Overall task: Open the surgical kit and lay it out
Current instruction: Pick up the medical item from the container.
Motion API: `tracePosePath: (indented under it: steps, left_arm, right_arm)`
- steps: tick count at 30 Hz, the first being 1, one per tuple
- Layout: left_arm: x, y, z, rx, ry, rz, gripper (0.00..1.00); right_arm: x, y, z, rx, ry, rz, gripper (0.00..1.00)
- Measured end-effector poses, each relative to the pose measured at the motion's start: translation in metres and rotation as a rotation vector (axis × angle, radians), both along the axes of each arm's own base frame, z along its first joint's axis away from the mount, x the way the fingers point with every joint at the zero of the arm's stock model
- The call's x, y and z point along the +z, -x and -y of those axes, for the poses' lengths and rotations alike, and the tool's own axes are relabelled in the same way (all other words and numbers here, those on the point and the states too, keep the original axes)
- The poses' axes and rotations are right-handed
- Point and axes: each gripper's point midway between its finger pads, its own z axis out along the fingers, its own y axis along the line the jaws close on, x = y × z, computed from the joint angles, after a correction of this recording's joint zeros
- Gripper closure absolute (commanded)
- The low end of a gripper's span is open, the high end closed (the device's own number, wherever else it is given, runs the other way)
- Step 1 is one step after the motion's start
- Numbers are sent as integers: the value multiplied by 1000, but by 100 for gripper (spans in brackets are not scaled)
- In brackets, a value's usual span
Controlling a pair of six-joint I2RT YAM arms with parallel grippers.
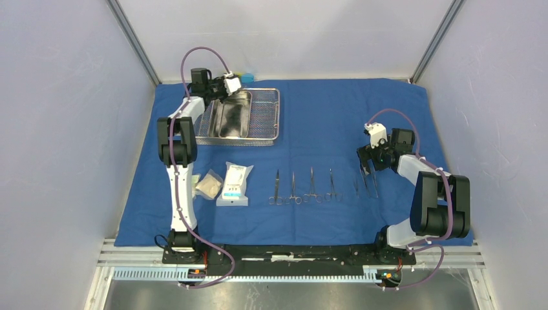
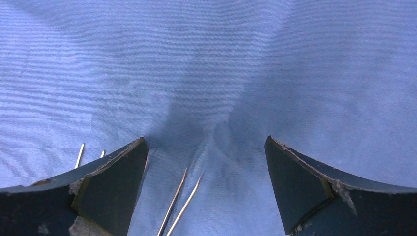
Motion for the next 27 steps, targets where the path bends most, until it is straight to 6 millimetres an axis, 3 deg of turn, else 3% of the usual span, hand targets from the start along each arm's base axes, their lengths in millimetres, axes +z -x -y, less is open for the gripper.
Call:
tracePosePath:
  steps: [27]
  left_arm:
    - [1,6,1,-23,39,-29,98]
  right_arm:
    - [0,0,0,0,0,-2,2]
